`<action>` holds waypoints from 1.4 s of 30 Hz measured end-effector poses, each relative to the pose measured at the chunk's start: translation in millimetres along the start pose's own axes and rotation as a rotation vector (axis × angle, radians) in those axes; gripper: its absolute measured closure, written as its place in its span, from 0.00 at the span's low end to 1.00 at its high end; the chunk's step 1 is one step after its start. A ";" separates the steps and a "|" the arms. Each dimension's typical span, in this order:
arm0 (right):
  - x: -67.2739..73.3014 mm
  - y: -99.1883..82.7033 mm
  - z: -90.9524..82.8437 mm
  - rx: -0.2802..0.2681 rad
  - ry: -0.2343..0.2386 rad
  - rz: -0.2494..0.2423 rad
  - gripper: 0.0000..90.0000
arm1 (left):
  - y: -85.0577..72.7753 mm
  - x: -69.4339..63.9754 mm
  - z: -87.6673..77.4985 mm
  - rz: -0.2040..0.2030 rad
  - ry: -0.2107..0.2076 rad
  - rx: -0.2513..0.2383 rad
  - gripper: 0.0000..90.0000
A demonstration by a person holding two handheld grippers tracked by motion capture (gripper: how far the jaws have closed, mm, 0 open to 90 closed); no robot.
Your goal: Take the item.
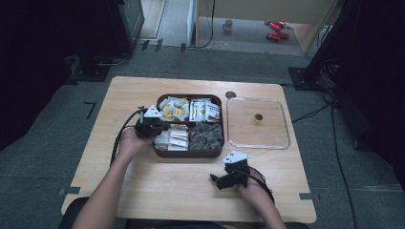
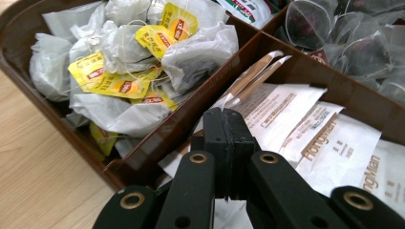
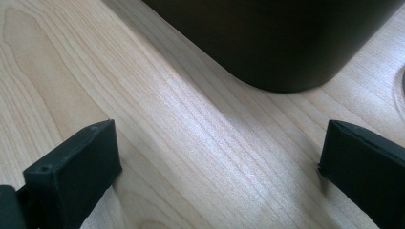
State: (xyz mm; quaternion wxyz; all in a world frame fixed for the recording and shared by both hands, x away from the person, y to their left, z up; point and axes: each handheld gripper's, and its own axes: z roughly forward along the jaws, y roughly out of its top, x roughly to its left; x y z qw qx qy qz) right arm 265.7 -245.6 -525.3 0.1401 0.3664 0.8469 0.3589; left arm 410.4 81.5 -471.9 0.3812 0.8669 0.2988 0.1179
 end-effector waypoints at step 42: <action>-0.1 0.2 0.2 0.000 0.002 -0.002 0.00 | 8.5 6.2 -41.9 -0.150 -0.056 -0.094 1.00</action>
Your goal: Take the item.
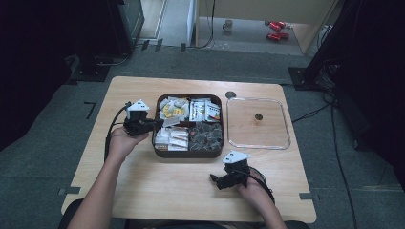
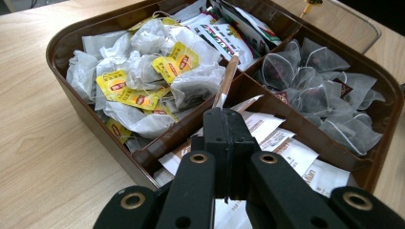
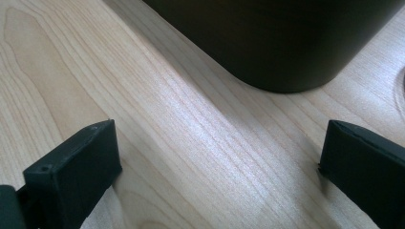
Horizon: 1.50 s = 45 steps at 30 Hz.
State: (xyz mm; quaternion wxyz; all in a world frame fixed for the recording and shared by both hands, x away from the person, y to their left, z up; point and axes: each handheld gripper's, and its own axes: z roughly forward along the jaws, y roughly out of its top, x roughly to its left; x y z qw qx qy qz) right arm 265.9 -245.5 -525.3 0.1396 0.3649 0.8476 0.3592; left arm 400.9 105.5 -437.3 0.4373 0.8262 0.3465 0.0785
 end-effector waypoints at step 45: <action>-0.5 0.5 0.3 0.002 0.006 -0.006 0.00 | 0.3 19.0 -58.3 -0.099 0.052 -0.085 1.00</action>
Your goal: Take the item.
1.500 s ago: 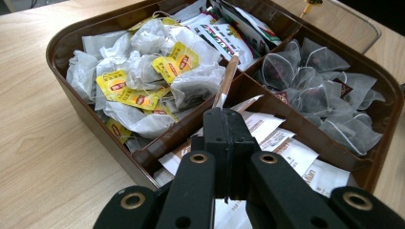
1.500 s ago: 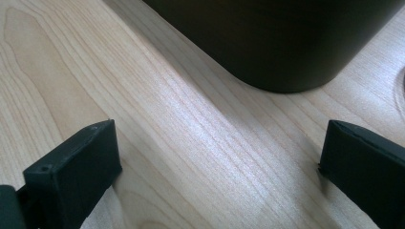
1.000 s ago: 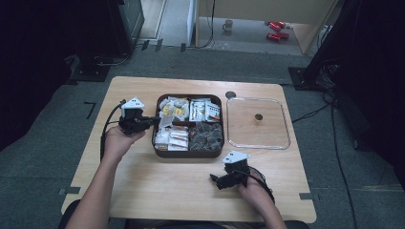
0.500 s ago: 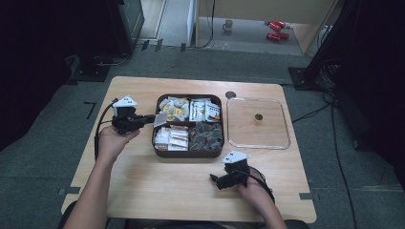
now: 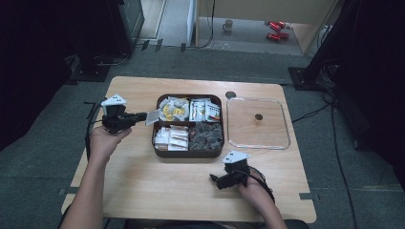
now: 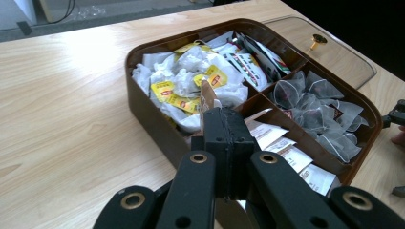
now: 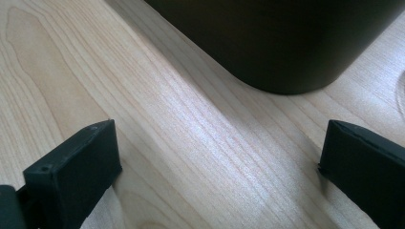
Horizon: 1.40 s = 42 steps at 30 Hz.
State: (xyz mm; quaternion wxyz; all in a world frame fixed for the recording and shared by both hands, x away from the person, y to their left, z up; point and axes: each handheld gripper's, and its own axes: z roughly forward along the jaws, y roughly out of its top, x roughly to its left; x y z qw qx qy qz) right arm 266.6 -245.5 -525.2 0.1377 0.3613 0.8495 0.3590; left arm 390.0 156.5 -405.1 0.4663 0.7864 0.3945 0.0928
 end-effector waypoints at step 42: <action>-0.3 0.2 0.2 -0.001 0.003 -0.003 0.00 | -36.2 45.4 5.7 -0.110 0.108 0.050 1.00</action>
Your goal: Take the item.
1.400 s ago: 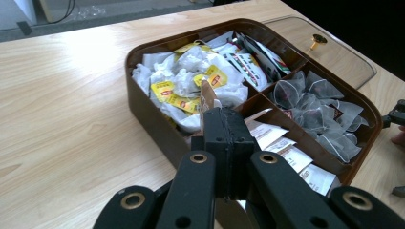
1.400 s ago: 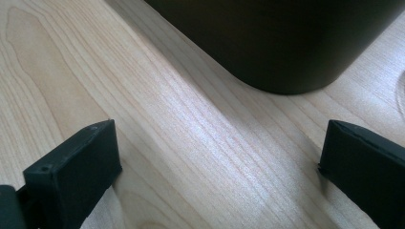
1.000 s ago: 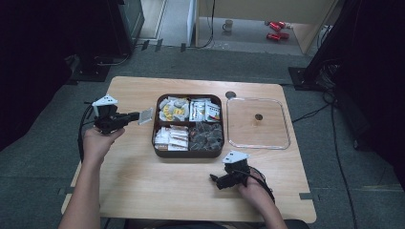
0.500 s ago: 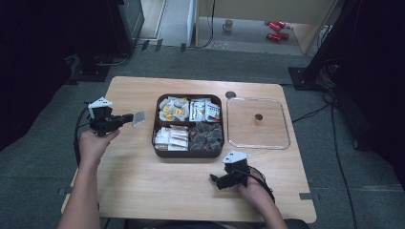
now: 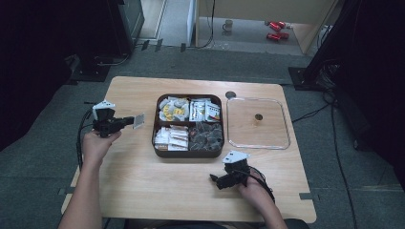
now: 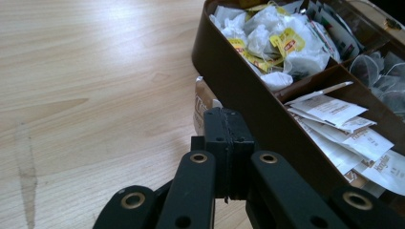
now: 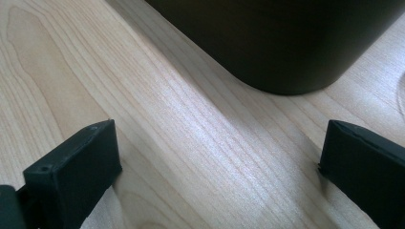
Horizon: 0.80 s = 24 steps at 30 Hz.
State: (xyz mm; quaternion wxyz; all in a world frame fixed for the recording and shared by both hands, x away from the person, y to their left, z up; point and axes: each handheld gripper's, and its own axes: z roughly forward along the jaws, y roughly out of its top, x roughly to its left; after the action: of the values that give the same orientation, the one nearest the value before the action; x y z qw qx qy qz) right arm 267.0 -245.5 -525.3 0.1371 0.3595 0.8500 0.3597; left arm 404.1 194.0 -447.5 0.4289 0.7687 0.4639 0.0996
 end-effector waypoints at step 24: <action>0.0 0.0 0.1 0.000 0.001 -0.001 0.00 | -17.4 12.9 32.0 0.008 0.058 0.110 1.00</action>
State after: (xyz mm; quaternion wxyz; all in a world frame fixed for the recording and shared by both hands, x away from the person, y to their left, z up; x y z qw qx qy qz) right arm 267.1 -245.5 -525.3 0.1369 0.3590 0.8502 0.3598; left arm 417.9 189.7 -483.3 0.3721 0.7897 0.4777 0.0981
